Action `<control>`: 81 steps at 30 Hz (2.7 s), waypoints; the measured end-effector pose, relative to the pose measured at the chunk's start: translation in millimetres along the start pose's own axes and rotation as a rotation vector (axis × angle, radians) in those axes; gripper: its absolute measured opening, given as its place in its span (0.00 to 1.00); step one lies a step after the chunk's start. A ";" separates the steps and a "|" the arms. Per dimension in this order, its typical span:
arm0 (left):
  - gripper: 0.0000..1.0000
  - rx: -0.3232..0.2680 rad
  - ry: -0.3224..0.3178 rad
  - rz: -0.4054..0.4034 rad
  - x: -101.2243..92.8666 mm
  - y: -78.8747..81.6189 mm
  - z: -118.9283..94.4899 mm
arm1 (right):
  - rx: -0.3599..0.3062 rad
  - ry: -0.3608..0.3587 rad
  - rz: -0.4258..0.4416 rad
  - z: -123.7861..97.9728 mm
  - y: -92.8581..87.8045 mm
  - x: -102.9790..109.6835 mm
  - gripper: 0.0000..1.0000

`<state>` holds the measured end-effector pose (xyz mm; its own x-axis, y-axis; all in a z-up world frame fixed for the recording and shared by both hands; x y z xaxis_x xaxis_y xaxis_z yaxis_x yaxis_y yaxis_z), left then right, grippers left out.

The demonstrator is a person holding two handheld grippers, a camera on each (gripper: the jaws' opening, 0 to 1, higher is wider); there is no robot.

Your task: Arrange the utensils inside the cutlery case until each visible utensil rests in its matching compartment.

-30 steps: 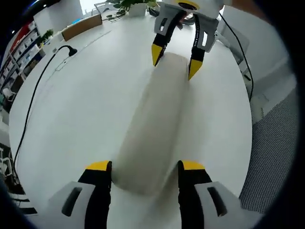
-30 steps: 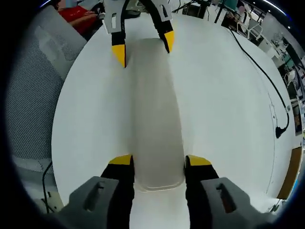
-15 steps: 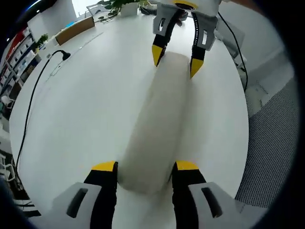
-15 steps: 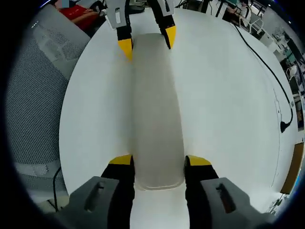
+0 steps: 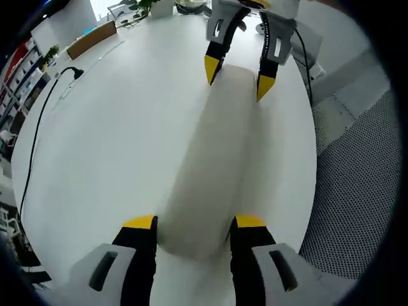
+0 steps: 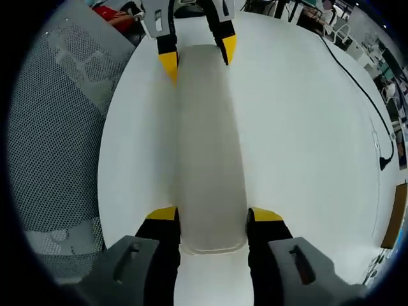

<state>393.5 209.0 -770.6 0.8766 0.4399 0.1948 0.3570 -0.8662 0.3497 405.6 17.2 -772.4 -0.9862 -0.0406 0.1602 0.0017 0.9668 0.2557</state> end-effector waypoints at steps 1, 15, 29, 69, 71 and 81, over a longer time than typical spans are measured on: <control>0.46 0.002 -0.001 -0.001 -1.6 -0.6 -0.6 | 0.003 0.000 -0.001 0.6 0.3 3.2 0.40; 0.46 0.001 0.016 0.006 -43.4 -16.2 -16.2 | 0.009 -0.005 0.019 8.1 -3.5 51.7 0.40; 0.46 0.041 0.008 0.020 -68.5 -22.2 -24.0 | 0.022 -0.007 0.037 13.1 -3.0 78.3 0.40; 0.78 -0.507 0.098 -0.756 -33.7 -31.3 -178.4 | -0.676 -0.107 0.436 -106.8 -10.9 108.2 0.99; 0.78 -0.588 0.121 -0.816 -36.6 -32.5 -188.9 | -0.789 -0.141 0.484 -123.1 -11.4 110.4 0.99; 0.99 -0.834 0.446 -0.915 -9.7 -38.0 -222.5 | -1.161 -0.174 0.650 -165.0 5.9 112.3 0.99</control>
<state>299.6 290.3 -581.8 0.1876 0.9646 -0.1856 0.3149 0.1199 0.9415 322.1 -23.2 -595.6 -0.7608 0.4574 0.4604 0.5273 0.0222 0.8494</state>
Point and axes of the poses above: the point that each gripper's makers call its tool centre point, and the gripper's own axes: z roughly forward along the fingers, x roughly to its left, y roughly out of its top, the point moved 6 cm from there along -z, roughly backward along the fingers, and after that the axes turned 10 degrees about y, right-handed, at the moved point
